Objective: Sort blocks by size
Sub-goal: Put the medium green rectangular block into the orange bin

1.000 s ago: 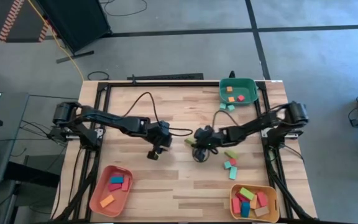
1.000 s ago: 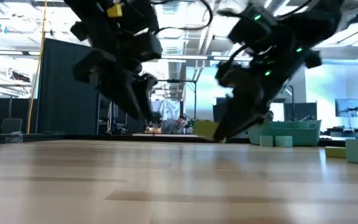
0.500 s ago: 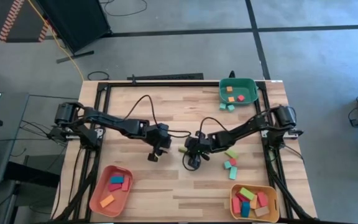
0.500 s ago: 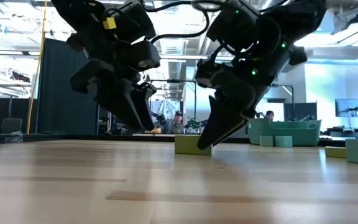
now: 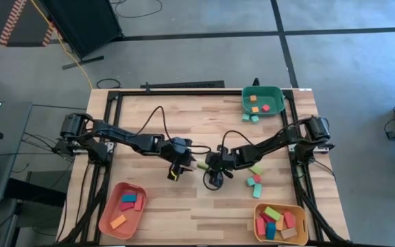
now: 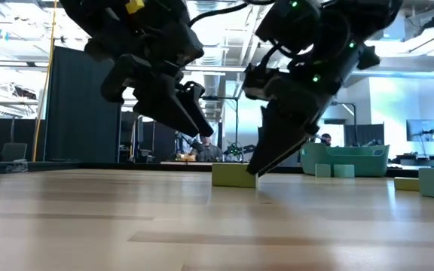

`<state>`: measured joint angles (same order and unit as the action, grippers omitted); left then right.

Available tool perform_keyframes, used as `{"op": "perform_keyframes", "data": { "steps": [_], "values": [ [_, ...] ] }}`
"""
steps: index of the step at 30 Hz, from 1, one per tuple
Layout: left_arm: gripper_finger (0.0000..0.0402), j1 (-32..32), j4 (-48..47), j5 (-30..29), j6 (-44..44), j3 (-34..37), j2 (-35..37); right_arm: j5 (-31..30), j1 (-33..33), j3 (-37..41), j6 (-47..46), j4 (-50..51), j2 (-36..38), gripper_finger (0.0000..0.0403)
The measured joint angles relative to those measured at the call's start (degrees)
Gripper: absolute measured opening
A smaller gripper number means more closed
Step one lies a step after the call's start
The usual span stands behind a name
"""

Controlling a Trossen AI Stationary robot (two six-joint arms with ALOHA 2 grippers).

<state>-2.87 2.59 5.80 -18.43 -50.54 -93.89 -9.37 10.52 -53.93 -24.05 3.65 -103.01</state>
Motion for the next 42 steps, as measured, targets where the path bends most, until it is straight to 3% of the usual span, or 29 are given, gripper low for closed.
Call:
{"op": "perform_keyframes", "data": {
  "steps": [7, 10, 16, 22, 34, 38, 42],
  "values": [
    [0.0197, 0.1, 5.9, 0.0, -0.9, -0.2, -5.8, -4.8, 3.2, 0.0, -2.8, 6.7, 6.8, 0.0235],
    [0.0197, 0.1, 6.4, -3.4, -0.8, -1.0, -8.1, -6.9, 5.3, 0.0, -4.2, 8.2, 9.6, 0.0235],
    [0.0197, 0.6, 9.6, -4.1, -1.3, -1.3, -8.4, -11.1, 9.9, 0.0, -6.4, 10.5, 13.8, 0.0235],
    [0.0197, 2.4, 10.4, 2.6, -0.4, -1.4, -9.7, -15.3, 13.6, 0.0, -7.6, 11.2, 15.3, 0.0235],
    [0.0195, 2.7, 10.9, 3.2, 1.2, -5.1, -16.9, -16.4, 15.8, 0.0, -9.6, 10.9, 15.3, 0.0235],
    [0.0172, 2.8, 10.7, 3.0, 0.7, -5.2, -16.8, -16.4, 16.3, 0.0, -10.0, 11.0, 15.3, 0.0235],
    [0.0116, 2.7, 9.2, 3.0, -0.4, -5.3, -16.7, -16.4, 16.3, 0.0, -10.0, 11.2, 15.3, 0.0235]
  ]
}}
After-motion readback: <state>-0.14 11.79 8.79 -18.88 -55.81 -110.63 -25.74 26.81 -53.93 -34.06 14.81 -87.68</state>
